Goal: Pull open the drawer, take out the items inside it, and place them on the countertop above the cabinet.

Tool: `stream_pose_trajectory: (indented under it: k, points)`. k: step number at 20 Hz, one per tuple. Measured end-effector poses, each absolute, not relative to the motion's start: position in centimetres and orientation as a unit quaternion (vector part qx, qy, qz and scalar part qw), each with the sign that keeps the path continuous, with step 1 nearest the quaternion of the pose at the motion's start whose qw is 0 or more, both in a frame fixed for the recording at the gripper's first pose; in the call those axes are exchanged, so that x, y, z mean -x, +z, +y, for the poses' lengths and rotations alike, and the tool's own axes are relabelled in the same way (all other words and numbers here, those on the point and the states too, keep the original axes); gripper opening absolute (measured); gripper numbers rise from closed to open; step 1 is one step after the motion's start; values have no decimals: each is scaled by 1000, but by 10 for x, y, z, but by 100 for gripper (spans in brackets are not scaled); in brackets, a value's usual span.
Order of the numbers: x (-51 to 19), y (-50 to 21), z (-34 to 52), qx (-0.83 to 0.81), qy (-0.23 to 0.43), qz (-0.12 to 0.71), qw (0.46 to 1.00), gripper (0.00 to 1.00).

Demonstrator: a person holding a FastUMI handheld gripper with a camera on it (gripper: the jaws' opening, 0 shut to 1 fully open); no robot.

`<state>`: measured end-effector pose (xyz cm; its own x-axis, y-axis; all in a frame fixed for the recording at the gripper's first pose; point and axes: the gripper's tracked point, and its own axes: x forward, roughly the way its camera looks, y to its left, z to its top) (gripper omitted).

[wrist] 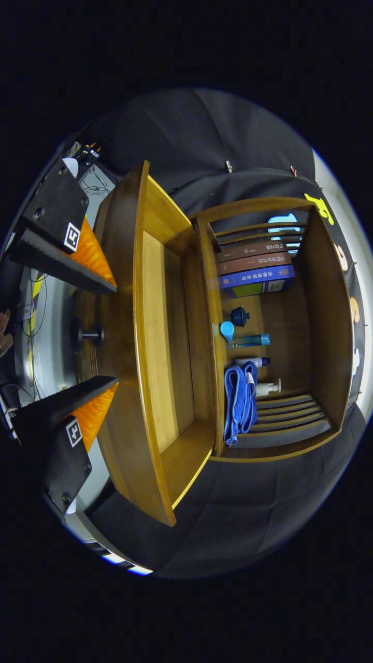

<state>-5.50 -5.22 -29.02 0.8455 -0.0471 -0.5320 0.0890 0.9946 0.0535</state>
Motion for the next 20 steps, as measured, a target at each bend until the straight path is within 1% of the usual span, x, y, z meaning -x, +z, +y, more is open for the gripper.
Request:
stream_pose_trajectory:
  k: [8, 19, 20]
  points:
    - [52, -290, -53, -42, -48, 272, 960, 99]
    - [-18, -293, -56, -45, -48, 263, 963, 100]
    - [-40, -292, -65, -45, -48, 261, 963, 100]
